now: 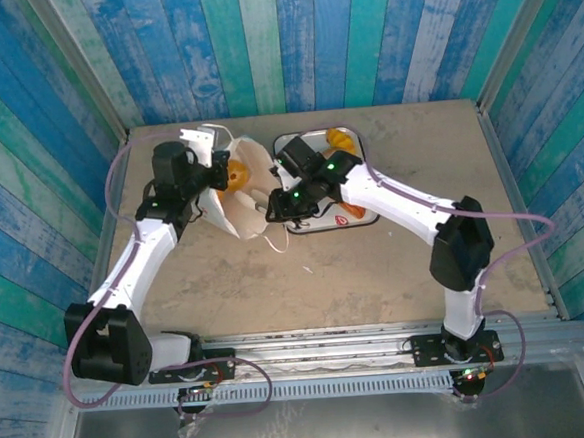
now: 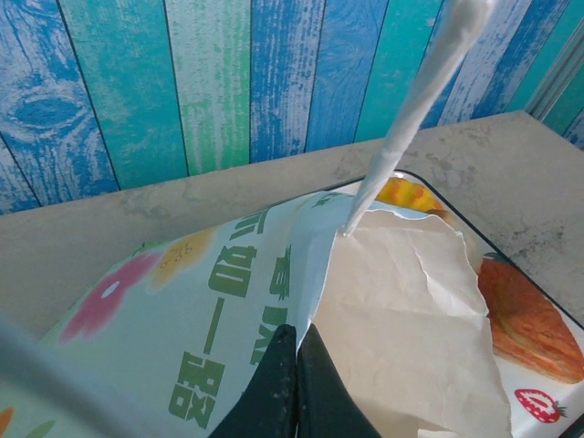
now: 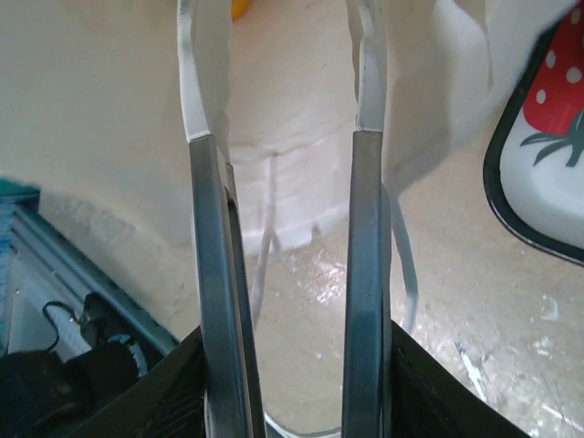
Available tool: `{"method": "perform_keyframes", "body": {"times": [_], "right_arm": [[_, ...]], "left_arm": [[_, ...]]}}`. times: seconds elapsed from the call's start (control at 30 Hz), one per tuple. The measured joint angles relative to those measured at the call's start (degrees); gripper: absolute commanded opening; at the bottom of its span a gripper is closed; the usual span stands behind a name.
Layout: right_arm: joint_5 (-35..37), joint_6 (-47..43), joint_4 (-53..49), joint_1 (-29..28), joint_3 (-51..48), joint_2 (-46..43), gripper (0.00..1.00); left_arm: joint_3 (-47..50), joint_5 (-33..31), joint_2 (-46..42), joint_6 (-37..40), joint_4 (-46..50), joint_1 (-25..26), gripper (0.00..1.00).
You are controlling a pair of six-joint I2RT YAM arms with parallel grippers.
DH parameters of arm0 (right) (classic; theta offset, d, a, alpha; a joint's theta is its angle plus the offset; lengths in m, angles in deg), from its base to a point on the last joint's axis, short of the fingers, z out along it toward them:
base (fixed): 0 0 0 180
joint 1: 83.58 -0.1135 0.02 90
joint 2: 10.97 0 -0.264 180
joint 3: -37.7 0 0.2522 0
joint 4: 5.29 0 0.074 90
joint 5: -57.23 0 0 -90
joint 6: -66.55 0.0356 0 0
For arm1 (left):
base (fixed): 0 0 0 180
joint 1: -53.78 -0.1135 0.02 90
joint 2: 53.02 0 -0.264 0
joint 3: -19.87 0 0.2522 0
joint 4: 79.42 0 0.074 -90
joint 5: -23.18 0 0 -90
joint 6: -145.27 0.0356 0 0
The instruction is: Take the fake bread out of the paper bag
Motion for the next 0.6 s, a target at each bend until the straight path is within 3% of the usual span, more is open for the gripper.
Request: {"method": "perform_keyframes", "body": {"times": [0.33, 0.6], "right_arm": [[1.2, 3.6, 3.0, 0.0, 10.1, 12.2, 0.49], [-0.3, 7.6, 7.4, 0.6, 13.5, 16.7, 0.48]], "left_arm": [[3.4, 1.5, -0.1, -4.5, -4.9, 0.0, 0.00], [5.0, 1.3, -0.8, -6.2, -6.0, 0.0, 0.00]]}}
